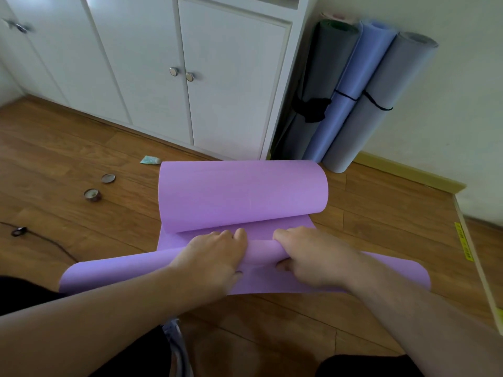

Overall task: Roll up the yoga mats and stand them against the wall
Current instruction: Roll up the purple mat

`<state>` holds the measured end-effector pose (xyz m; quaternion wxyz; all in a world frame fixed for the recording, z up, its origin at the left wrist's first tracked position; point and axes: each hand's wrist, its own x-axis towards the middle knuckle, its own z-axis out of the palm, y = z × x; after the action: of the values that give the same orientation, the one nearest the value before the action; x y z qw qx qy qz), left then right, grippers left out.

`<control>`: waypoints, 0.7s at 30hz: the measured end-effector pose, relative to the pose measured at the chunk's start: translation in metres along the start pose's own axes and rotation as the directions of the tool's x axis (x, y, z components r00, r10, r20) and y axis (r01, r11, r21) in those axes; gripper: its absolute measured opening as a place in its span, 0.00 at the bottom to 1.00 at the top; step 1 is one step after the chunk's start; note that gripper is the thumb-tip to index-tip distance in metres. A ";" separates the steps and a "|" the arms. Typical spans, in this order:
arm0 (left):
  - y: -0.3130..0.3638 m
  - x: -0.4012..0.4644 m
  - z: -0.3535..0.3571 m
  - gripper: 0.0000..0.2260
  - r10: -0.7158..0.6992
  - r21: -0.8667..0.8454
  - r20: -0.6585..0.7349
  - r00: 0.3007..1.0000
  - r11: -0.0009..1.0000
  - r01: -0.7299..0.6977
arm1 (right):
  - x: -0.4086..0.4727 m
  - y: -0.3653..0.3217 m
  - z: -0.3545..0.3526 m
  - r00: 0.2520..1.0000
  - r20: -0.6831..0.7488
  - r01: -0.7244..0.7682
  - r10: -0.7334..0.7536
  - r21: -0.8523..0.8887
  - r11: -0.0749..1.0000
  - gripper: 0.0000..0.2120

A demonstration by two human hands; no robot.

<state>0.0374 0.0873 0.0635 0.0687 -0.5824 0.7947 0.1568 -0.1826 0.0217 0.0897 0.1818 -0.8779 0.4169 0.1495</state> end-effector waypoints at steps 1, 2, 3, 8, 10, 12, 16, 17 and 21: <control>-0.003 0.002 0.001 0.17 0.007 -0.011 0.015 1.000 1.000 -0.007 | -0.001 -0.002 0.000 1.000 -0.012 -0.008 0.008 -0.032 0.999 0.13; -0.005 0.005 -0.001 0.18 0.018 -0.025 0.025 1.000 1.000 -0.017 | -0.002 -0.004 -0.001 0.999 -0.039 -0.018 0.015 -0.071 0.997 0.15; -0.006 0.007 -0.003 0.18 0.029 -0.036 0.039 0.999 0.999 -0.028 | -0.004 -0.007 -0.002 0.997 -0.071 -0.030 0.022 -0.113 0.993 0.19; -0.010 0.008 -0.011 0.17 0.078 -0.007 0.100 0.992 0.997 -0.078 | -0.003 -0.010 0.011 0.994 -0.098 -0.064 0.046 -0.190 0.980 0.25; -0.006 0.006 -0.008 0.20 0.042 0.010 0.091 0.995 0.999 -0.043 | -0.003 -0.006 0.014 0.998 -0.048 -0.046 0.040 -0.142 0.989 0.20; -0.002 0.005 -0.002 0.26 -0.015 -0.004 0.084 0.996 1.000 0.015 | -0.002 -0.002 0.013 0.999 0.013 -0.046 0.047 -0.076 0.996 0.17; -0.003 0.007 0.004 0.21 -0.018 -0.021 0.077 0.997 1.000 0.019 | -0.002 -0.002 0.007 0.999 0.037 -0.035 0.036 -0.047 0.998 0.16; -0.005 0.009 0.004 0.18 -0.003 -0.017 0.076 0.997 1.000 0.004 | -0.003 -0.004 0.006 1.000 -0.004 -0.016 0.016 -0.079 0.997 0.17; -0.014 0.013 -0.005 0.13 0.034 -0.067 0.051 0.998 0.997 -0.030 | -0.008 -0.020 0.009 0.981 -0.186 0.000 -0.050 -0.257 0.966 0.22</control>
<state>0.0469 0.0697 0.0623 0.0677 -0.5673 0.7962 0.1992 -0.1730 0.0424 0.0888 0.0280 -0.9096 0.3984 0.1146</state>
